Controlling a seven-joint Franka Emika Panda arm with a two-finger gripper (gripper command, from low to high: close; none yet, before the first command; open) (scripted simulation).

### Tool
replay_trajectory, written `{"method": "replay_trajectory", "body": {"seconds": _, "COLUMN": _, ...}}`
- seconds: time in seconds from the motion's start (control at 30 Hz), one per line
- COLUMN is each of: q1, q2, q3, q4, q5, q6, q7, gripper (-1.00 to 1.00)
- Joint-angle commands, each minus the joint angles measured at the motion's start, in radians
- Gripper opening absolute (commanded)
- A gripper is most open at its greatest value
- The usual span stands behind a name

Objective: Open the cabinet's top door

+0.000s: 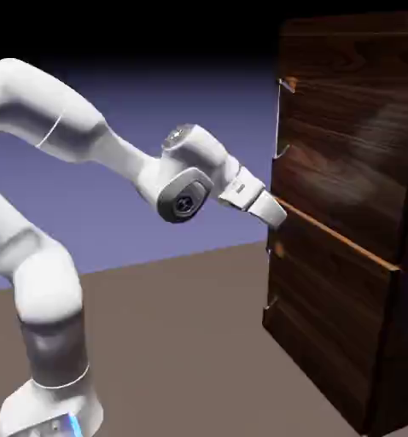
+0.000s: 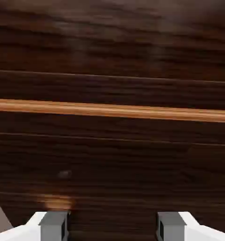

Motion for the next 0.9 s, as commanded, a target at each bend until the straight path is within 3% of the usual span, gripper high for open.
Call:
{"method": "replay_trajectory", "body": {"seconds": 0.0, "q1": 0.028, "q2": 0.036, "q3": -0.034, "q4": 0.003, "q5": 0.034, "q6": -0.012, "q7": -0.014, "gripper": 0.0}}
{"method": "replay_trajectory", "body": {"seconds": 0.87, "q1": 0.766, "q2": 0.979, "q3": -0.93, "q4": 0.089, "q5": 0.928, "q6": -0.326, "q7": -0.366, "gripper": 0.0}}
